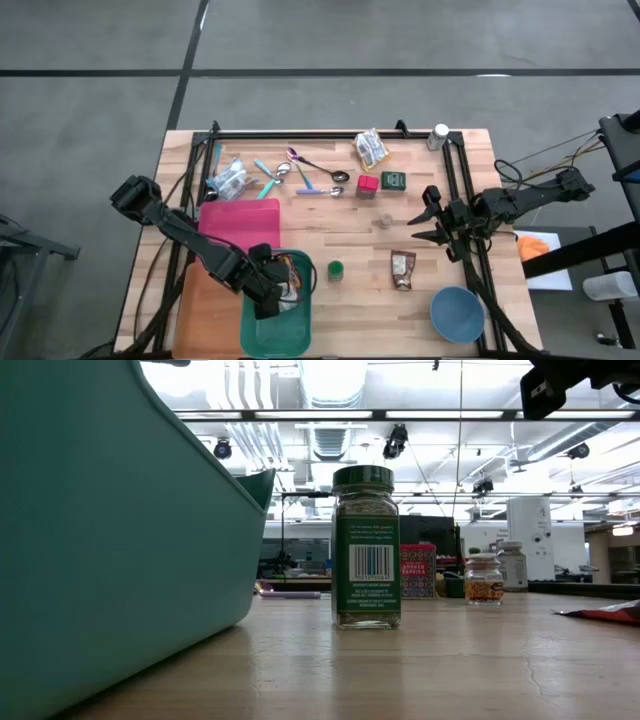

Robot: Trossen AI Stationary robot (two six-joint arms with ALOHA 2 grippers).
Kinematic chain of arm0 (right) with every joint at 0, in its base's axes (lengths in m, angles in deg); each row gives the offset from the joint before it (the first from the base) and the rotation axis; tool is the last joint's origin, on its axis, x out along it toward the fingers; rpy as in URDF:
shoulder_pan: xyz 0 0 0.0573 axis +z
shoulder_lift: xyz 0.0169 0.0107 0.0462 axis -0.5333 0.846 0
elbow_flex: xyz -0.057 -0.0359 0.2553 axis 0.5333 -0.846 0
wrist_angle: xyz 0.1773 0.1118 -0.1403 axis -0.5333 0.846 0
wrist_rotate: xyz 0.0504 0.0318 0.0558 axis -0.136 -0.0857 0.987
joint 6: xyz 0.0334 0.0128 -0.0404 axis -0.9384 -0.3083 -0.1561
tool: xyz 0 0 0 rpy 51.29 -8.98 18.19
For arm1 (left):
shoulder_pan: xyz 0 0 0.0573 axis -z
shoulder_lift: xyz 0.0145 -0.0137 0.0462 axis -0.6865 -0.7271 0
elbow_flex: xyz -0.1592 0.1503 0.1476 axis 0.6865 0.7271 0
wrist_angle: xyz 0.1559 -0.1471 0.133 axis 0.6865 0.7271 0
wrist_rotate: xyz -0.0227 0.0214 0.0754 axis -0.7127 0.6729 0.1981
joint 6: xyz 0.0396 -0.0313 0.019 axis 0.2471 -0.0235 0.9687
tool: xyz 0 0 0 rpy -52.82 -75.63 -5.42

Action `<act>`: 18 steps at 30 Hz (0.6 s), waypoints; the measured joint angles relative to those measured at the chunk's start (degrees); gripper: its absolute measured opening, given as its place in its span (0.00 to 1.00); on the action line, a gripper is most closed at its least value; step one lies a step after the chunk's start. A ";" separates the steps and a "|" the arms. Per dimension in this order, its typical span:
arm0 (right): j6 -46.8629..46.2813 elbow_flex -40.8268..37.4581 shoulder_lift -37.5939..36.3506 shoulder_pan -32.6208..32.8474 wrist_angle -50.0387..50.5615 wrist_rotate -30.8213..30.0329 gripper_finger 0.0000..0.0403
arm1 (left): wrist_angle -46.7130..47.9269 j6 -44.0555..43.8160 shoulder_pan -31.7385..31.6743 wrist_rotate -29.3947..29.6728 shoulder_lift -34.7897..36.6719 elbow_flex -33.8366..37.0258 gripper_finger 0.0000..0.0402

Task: Pick & Place Food Item
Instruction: Move the yellow noodle pack on the table

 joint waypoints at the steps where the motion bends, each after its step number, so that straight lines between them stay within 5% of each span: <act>1: 0.00 0.00 -0.02 -0.02 -0.02 0.00 0.35 | 0.00 0.00 0.00 0.04 0.22 0.00 0.73; 9: 0.00 0.00 0.00 -0.02 -0.02 0.02 0.35 | -0.57 0.28 0.00 1.33 5.05 0.00 0.79; 18: 0.00 0.00 0.00 -0.02 0.00 0.00 0.35 | -2.14 0.68 0.04 14.78 14.10 0.00 0.79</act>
